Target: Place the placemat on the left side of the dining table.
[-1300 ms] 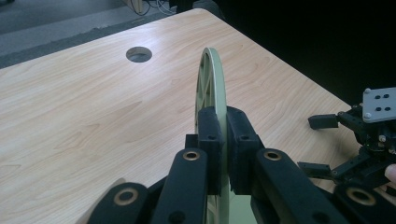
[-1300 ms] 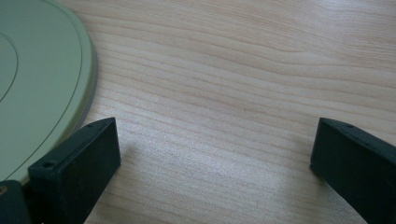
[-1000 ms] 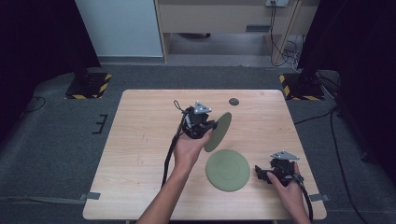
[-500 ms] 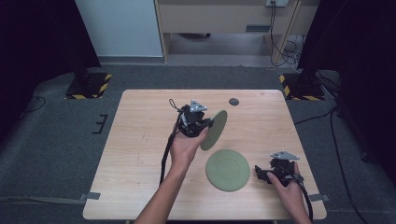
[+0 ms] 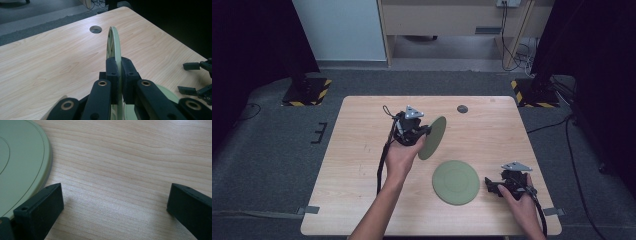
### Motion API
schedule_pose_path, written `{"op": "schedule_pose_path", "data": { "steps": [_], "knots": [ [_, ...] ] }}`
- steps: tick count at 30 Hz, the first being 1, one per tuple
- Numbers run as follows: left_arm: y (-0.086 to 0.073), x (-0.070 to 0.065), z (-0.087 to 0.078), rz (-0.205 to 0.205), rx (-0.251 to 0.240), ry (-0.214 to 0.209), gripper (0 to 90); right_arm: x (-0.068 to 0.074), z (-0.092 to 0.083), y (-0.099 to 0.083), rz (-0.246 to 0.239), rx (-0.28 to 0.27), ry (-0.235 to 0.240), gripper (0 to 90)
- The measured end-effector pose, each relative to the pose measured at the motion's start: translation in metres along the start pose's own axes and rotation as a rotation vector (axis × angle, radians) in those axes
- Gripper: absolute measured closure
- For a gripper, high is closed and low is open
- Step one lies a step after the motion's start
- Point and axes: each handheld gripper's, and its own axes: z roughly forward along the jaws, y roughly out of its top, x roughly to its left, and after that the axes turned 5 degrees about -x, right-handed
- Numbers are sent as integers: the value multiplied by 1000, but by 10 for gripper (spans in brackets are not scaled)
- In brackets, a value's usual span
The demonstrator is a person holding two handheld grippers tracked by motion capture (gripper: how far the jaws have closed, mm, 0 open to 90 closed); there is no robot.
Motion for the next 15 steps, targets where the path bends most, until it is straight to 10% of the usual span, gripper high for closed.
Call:
{"op": "schedule_pose_path", "data": {
  "steps": [15],
  "knots": [
    [-10,23,-10,-33,3,41,857,0,0,0,-1,0,2,9]
  ]
}}
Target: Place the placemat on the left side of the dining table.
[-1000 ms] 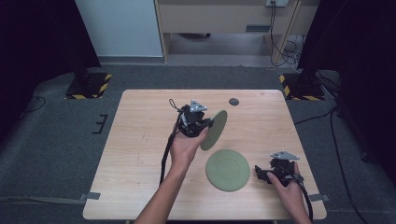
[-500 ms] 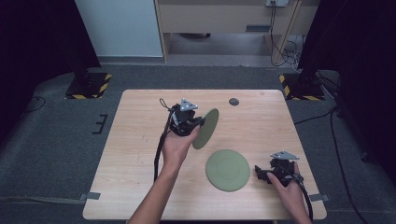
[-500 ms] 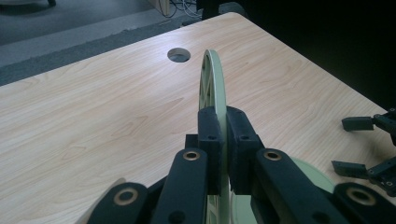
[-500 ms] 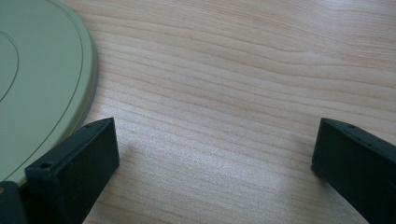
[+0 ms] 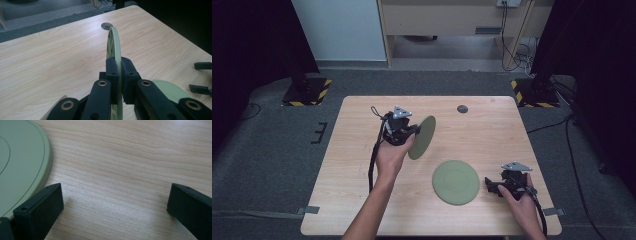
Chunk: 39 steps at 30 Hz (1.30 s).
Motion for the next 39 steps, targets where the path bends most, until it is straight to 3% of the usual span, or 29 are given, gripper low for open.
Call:
{"op": "schedule_pose_path", "data": {
  "steps": [39],
  "knots": [
    [-12,31,-15,-25,10,68,857,0,0,0,-2,0,0,9]
  ]
}}
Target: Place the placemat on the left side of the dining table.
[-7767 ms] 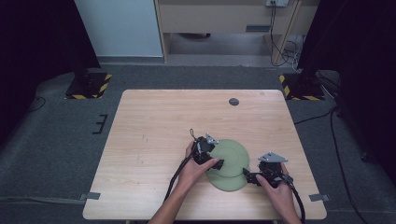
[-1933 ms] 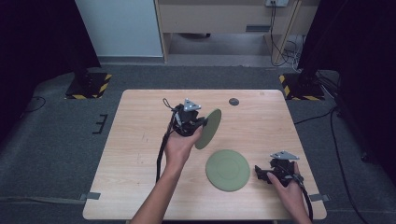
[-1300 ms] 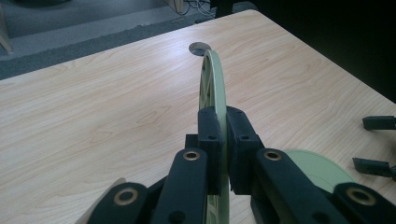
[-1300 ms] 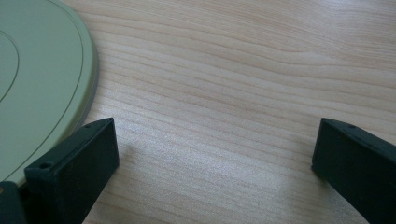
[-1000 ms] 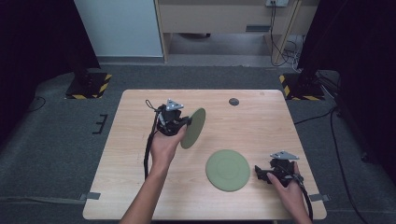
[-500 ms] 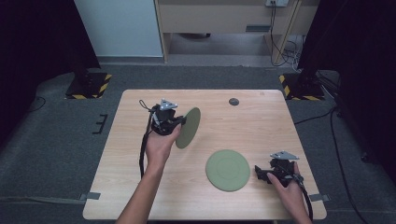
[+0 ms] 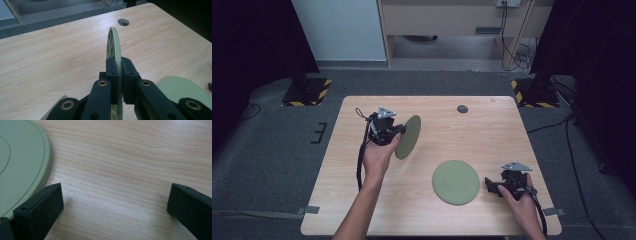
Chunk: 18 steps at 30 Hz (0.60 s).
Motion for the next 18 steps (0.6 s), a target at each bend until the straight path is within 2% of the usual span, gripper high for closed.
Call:
{"op": "schedule_pose_path", "data": {
  "steps": [18],
  "knots": [
    [-7,14,-5,-14,2,24,857,1,0,0,-2,-3,1,9]
  ]
}}
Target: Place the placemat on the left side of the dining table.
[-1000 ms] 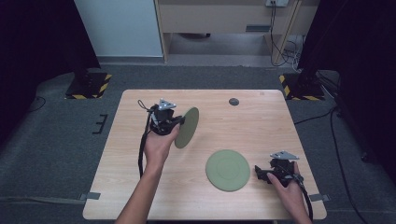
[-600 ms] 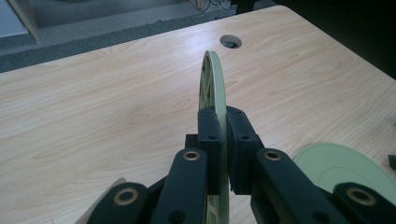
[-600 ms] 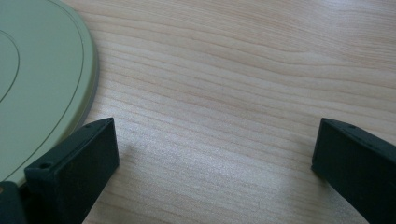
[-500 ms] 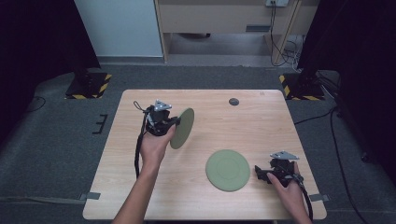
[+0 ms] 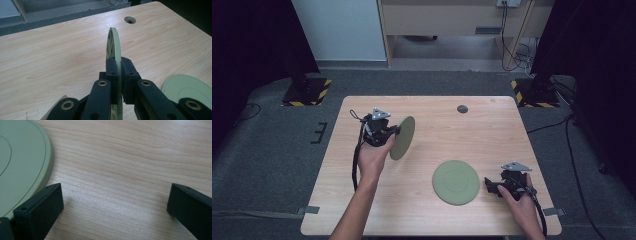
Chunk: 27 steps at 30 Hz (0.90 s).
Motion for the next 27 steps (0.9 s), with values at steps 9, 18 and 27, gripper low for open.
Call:
{"op": "schedule_pose_path", "data": {
  "steps": [9,18,27],
  "knots": [
    [-3,6,-2,-3,3,11,857,1,0,0,1,3,2,9],
    [-7,12,-5,-12,3,19,857,1,0,0,1,3,2,9],
    [-10,18,-7,-18,5,27,857,1,0,0,2,3,1,9]
  ]
}}
